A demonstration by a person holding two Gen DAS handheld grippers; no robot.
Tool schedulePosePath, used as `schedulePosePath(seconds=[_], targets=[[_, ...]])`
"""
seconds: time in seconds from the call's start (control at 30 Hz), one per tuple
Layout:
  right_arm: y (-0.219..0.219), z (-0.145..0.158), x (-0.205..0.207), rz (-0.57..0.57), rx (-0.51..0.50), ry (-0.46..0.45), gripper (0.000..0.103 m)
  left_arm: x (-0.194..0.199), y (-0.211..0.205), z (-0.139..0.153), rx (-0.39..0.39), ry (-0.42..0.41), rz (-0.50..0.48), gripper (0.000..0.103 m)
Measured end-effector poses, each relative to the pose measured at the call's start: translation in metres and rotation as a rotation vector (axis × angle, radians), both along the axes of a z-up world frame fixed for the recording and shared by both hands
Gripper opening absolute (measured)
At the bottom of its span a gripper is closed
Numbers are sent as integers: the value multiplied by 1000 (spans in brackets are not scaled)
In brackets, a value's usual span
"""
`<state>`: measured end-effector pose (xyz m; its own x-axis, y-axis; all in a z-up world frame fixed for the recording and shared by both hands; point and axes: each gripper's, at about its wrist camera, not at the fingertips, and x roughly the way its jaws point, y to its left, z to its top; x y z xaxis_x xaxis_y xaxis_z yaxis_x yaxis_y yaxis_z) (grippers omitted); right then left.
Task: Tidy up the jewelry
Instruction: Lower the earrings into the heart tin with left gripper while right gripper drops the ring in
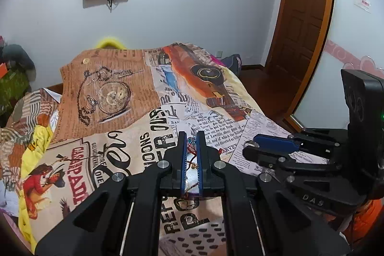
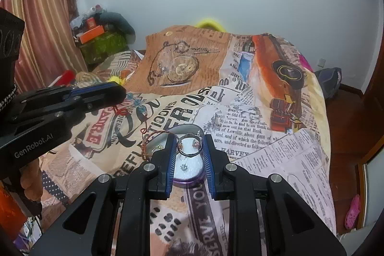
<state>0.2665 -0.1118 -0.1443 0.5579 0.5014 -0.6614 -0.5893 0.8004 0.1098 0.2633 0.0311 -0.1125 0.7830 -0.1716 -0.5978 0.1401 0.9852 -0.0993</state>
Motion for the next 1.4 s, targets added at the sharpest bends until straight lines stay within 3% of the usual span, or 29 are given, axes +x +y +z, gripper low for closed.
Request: schedulePosePath(seconds=[0.57, 0.97, 1.1, 1.23, 1.4], targets=[[21, -43, 27, 36, -59, 88, 20, 32, 2, -56, -12, 128, -26, 6], [34, -54, 29, 72, -102, 110, 20, 25, 13, -61, 32, 157, -1, 6], [38, -56, 29, 81, -123, 136, 20, 19, 18, -62, 52, 169, 17, 12], [36, -55, 28, 74, -127, 147, 20, 12, 23, -61, 63, 169, 37, 32], [33, -48, 23, 66, -132, 137, 23, 3, 27, -61, 88, 180, 39, 34]])
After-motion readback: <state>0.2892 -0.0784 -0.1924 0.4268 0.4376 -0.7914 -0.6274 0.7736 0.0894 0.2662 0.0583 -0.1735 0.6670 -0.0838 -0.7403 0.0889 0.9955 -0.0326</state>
